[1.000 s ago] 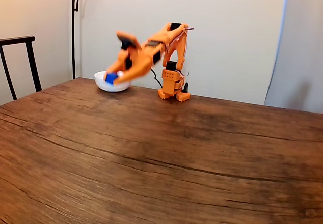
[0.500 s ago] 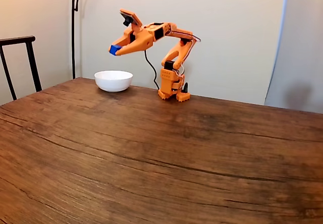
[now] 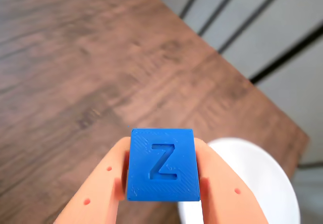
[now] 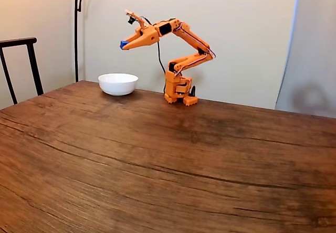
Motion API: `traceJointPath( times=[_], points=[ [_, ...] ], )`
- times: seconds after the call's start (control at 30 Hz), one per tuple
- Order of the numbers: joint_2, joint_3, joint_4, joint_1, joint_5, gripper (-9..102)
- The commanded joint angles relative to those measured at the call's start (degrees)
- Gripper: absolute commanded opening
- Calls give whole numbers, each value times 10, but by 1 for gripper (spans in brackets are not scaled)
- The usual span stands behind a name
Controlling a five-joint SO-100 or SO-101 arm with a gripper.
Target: Grasp the cube and drop it in the bowl
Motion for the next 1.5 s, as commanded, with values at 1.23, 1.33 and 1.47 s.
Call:
traceJointPath(
  times=[1.23,1.33,1.47],
  points=[
    [10,336,-236,337,64,27],
    [10,333,-236,337,64,29],
    [16,324,-226,328,63,28]
  ],
)
